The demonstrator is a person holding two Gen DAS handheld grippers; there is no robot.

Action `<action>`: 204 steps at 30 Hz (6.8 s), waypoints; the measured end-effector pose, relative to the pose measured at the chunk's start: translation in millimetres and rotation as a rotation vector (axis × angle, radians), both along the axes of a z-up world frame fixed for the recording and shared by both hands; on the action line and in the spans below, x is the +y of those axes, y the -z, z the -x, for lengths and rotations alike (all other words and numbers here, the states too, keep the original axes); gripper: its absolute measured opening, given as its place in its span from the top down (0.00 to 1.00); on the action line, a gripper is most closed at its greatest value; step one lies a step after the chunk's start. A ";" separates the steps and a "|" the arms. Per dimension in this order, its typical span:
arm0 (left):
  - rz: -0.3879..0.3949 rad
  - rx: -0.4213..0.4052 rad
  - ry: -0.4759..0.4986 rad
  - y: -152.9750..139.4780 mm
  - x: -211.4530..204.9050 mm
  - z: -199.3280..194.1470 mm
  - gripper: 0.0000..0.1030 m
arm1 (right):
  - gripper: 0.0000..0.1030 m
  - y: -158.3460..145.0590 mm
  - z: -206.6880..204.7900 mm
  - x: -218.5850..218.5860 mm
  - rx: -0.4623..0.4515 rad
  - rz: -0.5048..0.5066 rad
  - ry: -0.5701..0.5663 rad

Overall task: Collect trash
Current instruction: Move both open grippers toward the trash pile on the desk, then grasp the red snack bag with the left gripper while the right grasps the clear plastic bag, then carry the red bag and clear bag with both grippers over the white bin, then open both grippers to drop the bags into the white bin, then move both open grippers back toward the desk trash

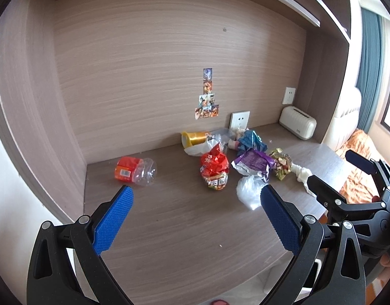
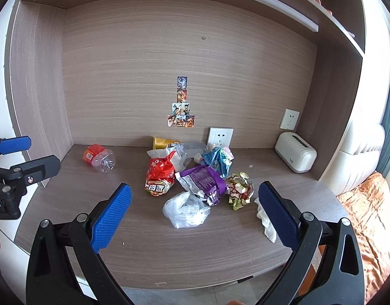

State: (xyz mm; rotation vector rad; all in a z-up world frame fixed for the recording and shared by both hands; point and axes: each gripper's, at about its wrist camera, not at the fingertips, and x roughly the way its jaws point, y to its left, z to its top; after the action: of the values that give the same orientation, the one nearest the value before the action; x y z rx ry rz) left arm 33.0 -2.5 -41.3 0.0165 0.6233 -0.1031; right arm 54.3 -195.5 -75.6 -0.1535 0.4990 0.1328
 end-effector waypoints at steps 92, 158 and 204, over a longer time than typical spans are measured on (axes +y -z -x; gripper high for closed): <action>-0.102 0.200 0.993 142.4 -430.2 25.1 0.39 | 0.50 136.8 151.3 -357.7 0.296 -0.234 0.628; 0.042 0.290 0.964 200.5 -396.4 -31.4 0.05 | 0.04 204.4 84.5 -310.3 0.302 -0.126 0.510; 0.036 0.051 0.293 84.0 -76.1 -153.0 0.05 | 0.04 95.1 -118.5 -57.4 0.110 -0.069 -0.084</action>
State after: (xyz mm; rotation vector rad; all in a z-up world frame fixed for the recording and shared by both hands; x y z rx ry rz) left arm 186.0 -78.6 -125.3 0.0711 0.6672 -0.3992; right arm 172.8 -252.9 -170.7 -0.1003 0.5972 0.2413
